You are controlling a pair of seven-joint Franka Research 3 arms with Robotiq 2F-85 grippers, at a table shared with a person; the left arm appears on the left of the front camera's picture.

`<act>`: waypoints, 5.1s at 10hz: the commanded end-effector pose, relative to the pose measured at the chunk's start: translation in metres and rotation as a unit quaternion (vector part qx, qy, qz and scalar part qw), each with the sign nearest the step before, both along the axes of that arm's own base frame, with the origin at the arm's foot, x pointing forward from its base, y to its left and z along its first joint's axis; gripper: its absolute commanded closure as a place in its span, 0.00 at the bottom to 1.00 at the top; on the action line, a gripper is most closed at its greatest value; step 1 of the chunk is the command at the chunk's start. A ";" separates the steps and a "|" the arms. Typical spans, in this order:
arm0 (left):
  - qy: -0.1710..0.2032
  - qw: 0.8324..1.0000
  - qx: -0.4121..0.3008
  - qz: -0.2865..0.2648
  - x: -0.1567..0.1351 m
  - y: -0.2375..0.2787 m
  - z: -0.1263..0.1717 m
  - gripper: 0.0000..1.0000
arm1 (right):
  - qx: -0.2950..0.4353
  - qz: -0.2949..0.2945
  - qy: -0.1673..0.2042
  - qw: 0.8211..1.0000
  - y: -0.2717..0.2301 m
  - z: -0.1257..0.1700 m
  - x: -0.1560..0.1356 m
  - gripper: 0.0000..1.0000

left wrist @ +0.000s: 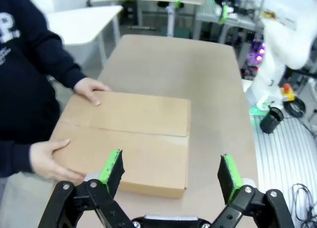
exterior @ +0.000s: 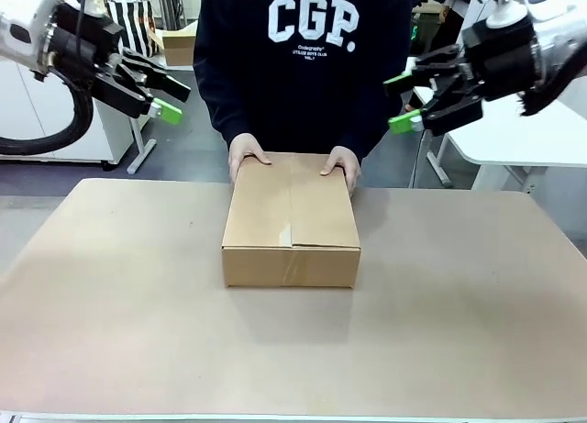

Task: Pack the gift set into the box.
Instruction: Press and hold the closed box until the human finishes sealing it.

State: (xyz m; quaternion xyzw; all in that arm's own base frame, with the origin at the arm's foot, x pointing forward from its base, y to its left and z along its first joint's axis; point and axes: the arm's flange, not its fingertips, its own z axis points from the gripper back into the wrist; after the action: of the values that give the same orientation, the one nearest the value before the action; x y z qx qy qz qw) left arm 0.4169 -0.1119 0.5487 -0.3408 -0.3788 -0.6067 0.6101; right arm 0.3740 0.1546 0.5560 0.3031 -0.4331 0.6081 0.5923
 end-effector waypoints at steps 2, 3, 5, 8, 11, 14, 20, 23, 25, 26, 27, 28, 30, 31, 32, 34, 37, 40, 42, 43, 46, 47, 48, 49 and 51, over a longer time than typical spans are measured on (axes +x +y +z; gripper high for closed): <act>-0.021 0.988 -0.066 -0.136 0.018 -0.040 -0.077 0.00 | 0.097 0.084 -0.035 0.991 0.021 -0.077 0.060 0.00; 0.011 0.983 -0.110 -0.147 0.021 -0.042 -0.100 0.00 | 0.111 0.091 -0.045 0.989 0.020 -0.103 0.073 0.00; -0.032 0.986 -0.114 -0.117 0.028 -0.052 -0.136 0.00 | 0.130 0.077 -0.019 0.988 0.023 -0.150 0.092 0.00; -0.014 0.993 -0.101 -0.063 0.046 -0.069 -0.212 0.00 | 0.115 0.075 0.011 0.990 0.040 -0.194 0.099 0.00; 0.007 0.994 -0.095 -0.060 0.048 -0.059 -0.219 0.00 | 0.106 0.077 0.034 0.991 0.034 -0.205 0.096 0.00; 0.007 0.994 -0.094 -0.048 0.062 -0.065 -0.224 0.00 | 0.086 0.051 0.057 0.993 0.046 -0.214 0.112 0.00; -0.008 0.994 -0.084 -0.065 0.078 -0.088 -0.224 0.00 | 0.088 0.040 0.088 0.991 0.056 -0.252 0.138 0.00; 0.018 0.995 -0.074 -0.065 0.084 -0.096 -0.243 0.00 | 0.088 0.039 0.091 0.991 0.045 -0.257 0.140 0.00; 0.028 0.995 -0.070 -0.060 0.086 -0.095 -0.251 0.00 | 0.078 0.051 0.102 0.990 0.043 -0.264 0.142 0.00; 0.031 0.996 -0.067 -0.058 0.086 -0.095 -0.255 0.00 | 0.078 0.048 0.106 0.990 0.040 -0.269 0.145 0.00; 0.032 0.996 -0.060 -0.055 0.085 -0.093 -0.258 0.00 | 0.082 0.043 0.108 0.990 0.036 -0.273 0.149 0.00; 0.034 0.996 -0.058 -0.050 0.085 -0.089 -0.260 0.00 | 0.084 0.046 0.109 0.989 0.034 -0.276 0.151 0.00; 0.038 0.997 -0.053 -0.046 0.084 -0.086 -0.266 0.00 | 0.065 0.059 0.105 0.991 0.034 -0.280 0.152 0.00; 0.038 0.997 -0.048 -0.044 0.083 -0.084 -0.269 0.00 | 0.065 0.066 0.106 0.990 0.035 -0.283 0.153 0.00; 0.033 0.997 -0.045 -0.045 0.082 -0.083 -0.271 0.00 | 0.061 0.074 0.100 0.990 0.037 -0.284 0.152 0.00; 0.027 0.994 -0.083 -0.062 0.083 -0.093 -0.249 0.00 | 0.093 0.057 0.103 0.989 0.040 -0.270 0.145 0.00; 0.027 0.994 -0.083 -0.062 0.083 -0.093 -0.249 0.00 | 0.093 0.057 0.103 0.989 0.040 -0.270 0.145 0.00; 0.027 0.994 -0.083 -0.062 0.083 -0.093 -0.249 0.00 | 0.093 0.057 0.103 0.989 0.040 -0.270 0.145 0.00; 0.027 0.994 -0.083 -0.062 0.083 -0.093 -0.249 0.00 | 0.093 0.057 0.103 0.989 0.040 -0.270 0.145 0.00; 0.027 0.994 -0.083 -0.062 0.083 -0.093 -0.249 0.00 | 0.093 0.057 0.103 0.989 0.040 -0.270 0.145 0.00; 0.027 0.994 -0.083 -0.062 0.083 -0.093 -0.249 0.00 | 0.093 0.057 0.103 0.989 0.040 -0.270 0.145 0.00; 0.027 0.994 -0.083 -0.062 0.083 -0.093 -0.249 0.00 | 0.093 0.057 0.103 0.989 0.040 -0.270 0.145 0.00; 0.027 0.994 -0.083 -0.062 0.083 -0.093 -0.249 0.00 | 0.093 0.057 0.103 0.989 0.040 -0.270 0.145 0.00; 0.027 0.994 -0.083 -0.062 0.083 -0.093 -0.249 0.00 | 0.093 0.057 0.103 0.989 0.040 -0.270 0.145 0.00; 0.027 0.994 -0.083 -0.062 0.083 -0.093 -0.249 0.00 | 0.093 0.057 0.103 0.989 0.040 -0.270 0.145 0.00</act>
State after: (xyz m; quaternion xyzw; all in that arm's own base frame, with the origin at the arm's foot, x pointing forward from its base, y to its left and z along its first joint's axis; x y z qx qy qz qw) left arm 0.5011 -0.2056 0.3032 -0.4304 -0.3924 -0.6008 0.5476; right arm 0.5209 0.1965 0.2889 0.4445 -0.4069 0.5677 0.5609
